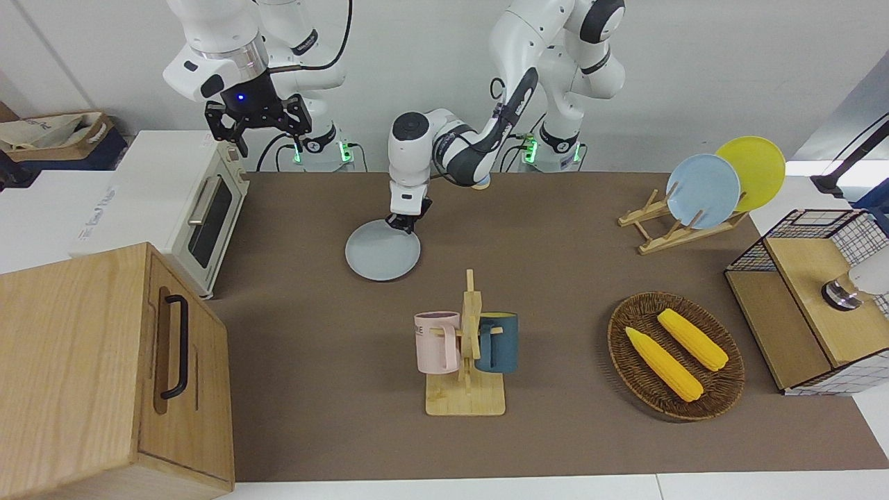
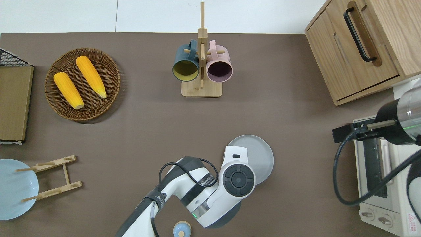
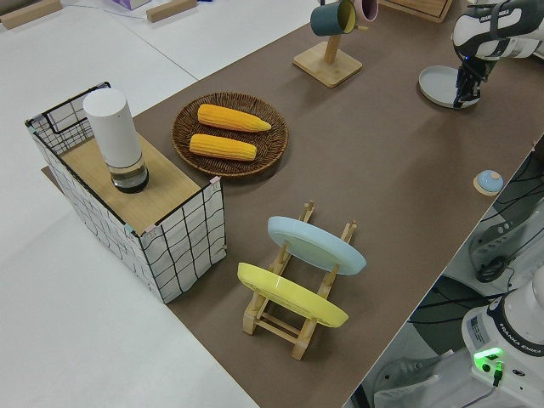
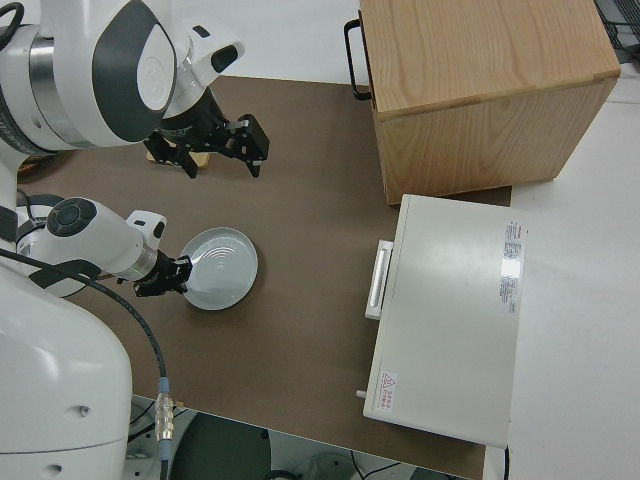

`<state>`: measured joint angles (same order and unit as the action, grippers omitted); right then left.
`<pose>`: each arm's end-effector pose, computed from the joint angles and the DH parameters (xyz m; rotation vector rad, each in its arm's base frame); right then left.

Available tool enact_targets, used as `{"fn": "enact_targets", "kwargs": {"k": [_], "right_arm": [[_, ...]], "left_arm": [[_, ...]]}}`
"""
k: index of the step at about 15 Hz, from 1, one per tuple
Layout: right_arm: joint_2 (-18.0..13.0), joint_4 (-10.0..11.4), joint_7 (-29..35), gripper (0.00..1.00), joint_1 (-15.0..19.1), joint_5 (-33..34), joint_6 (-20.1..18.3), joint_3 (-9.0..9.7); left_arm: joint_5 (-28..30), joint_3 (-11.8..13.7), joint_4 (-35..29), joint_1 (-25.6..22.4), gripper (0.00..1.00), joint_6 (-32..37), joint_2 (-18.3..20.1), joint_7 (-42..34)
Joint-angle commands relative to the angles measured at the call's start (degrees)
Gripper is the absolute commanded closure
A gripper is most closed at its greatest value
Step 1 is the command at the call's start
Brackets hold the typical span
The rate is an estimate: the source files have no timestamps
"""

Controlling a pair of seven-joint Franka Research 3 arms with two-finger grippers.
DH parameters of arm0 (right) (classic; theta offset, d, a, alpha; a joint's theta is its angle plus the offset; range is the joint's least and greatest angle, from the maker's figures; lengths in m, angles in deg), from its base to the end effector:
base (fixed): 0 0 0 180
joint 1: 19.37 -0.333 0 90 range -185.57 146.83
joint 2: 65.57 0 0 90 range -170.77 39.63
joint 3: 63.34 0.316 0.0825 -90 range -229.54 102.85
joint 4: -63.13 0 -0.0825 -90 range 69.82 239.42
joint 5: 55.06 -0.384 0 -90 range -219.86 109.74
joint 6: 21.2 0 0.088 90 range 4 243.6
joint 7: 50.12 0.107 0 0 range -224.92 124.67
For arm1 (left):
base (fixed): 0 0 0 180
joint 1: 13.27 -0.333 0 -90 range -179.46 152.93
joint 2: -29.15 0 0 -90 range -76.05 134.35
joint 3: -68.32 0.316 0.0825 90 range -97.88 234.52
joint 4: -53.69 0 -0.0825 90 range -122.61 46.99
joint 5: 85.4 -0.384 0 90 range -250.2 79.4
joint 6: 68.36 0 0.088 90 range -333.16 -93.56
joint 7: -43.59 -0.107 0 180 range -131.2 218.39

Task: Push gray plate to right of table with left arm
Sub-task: 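Continue pushing the gray plate with the left gripper toward the toaster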

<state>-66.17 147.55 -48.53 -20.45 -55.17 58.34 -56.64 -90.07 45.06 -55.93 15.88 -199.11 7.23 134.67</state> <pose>0.5269 0.0726 0.6599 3.1294 0.1696 -0.1169 0.3927 -0.4850 0.3120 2.9321 0.9877 -0.1162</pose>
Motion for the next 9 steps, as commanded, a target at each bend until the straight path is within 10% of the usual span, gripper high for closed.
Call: {"fn": "enact_targets", "kwargs": {"k": [1, 3, 5, 6, 9], "right_arm": [[-0.36, -0.22, -0.01, 0.017, 1.17, -0.59, -0.7, 0.85], [-0.36, -0.22, 0.08, 0.017, 1.17, -0.59, -0.7, 0.85], [-0.36, -0.22, -0.01, 0.017, 1.17, -0.59, -0.7, 0.85], [-0.36, -0.22, 0.08, 0.017, 1.17, -0.59, -0.7, 0.76], [-0.36, -0.22, -0.01, 0.017, 1.17, -0.59, -0.7, 0.85]], "left_arm": [[-0.86, 0.32, 2.47, 1.26, 1.0, 0.76, -2.95, 1.04], [-0.87, 0.58, 3.44, 1.18, 0.84, 1.55, -2.87, 0.43], [-1.3, 0.67, 3.7, 0.82, 0.26, 2.95, -2.69, -0.54], [-1.3, 0.67, 3.79, 0.82, 0.13, 3.83, -2.6, -1.5], [-1.22, 0.59, 3.97, 0.65, 0.01, 5.42, -2.25, -3.18]]}}
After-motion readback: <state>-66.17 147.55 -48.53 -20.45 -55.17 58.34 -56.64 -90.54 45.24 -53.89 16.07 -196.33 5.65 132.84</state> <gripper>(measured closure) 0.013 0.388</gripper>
